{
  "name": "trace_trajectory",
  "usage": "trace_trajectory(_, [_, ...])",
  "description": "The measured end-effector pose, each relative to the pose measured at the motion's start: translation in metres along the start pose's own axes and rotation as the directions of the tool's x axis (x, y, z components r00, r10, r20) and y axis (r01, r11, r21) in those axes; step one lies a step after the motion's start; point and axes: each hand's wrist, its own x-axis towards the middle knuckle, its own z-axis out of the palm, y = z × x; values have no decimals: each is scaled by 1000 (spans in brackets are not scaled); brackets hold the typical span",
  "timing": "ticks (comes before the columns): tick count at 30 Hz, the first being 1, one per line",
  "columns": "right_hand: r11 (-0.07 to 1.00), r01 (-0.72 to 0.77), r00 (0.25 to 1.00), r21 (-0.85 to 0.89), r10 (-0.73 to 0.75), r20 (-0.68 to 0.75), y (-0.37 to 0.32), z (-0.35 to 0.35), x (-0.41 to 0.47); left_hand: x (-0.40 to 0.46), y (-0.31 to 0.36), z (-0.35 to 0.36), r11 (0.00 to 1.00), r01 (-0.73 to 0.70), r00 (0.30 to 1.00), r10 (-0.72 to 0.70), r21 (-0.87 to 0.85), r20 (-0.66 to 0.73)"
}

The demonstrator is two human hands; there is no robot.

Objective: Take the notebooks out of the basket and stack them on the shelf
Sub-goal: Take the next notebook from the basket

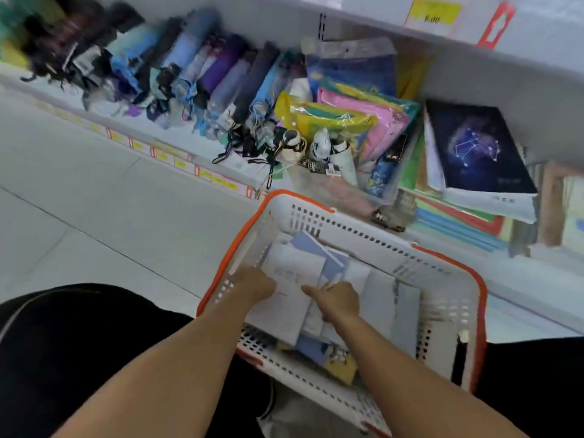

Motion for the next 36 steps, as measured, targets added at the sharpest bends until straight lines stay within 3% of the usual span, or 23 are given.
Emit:
trace_trajectory(6, [996,-88,996,26,88,4,-5,23,9,0,7,11,998,42,996,-39,-48,75])
trace_trajectory(9, [989,-123,992,86,124,-13,8,22,15,-2,3,12,968,110,979,-66,-226,190])
trace_trajectory(12, [930,-167,984,327,134,118,18,9,16,-2,-2,12,910,159,953,-40,-384,299])
trace_trajectory(14, [785,-249,961,567,127,246,17,-5,12,-4,6,4,813,163,919,81,-559,385])
trace_trajectory(16, [722,-305,946,621,157,283,14,-18,14,-6,19,-13,802,13,957,162,-597,239])
trace_trajectory(17, [703,-311,946,639,162,282,12,-21,16,-5,26,-24,852,-103,981,173,-514,90])
trace_trajectory(19, [708,-304,950,637,174,260,3,-20,18,-13,36,-48,953,-243,958,207,-182,-198])
trace_trajectory(21, [751,-296,954,591,202,221,-7,-12,24,-18,36,-66,974,-223,920,225,44,-322])
trace_trajectory(23, [772,-278,960,571,197,201,-17,-1,27,-21,30,-75,981,-175,922,193,84,-335])
trace_trajectory(26, [799,-217,976,561,160,149,-31,17,36,-20,20,-74,989,-135,938,149,67,-313])
trace_trajectory(28, [871,-99,995,482,98,28,-34,22,41,-23,14,-72,992,-118,948,125,41,-293])
trace_trajectory(31, [946,237,953,219,-183,-242,-48,-18,19,-27,12,-77,994,-111,942,112,22,-315])
trace_trajectory(33, [892,428,886,146,-382,-265,-57,-62,-2,-29,16,-79,993,-114,948,101,-25,-303])
trace_trajectory(35, [810,508,861,294,-462,-213,-63,-101,-19,-33,23,-78,924,-143,984,95,-355,-149])
trace_trajectory(36, [782,486,874,391,-449,-187,-65,-113,-25,-37,27,-75,810,-121,990,140,-574,-11])
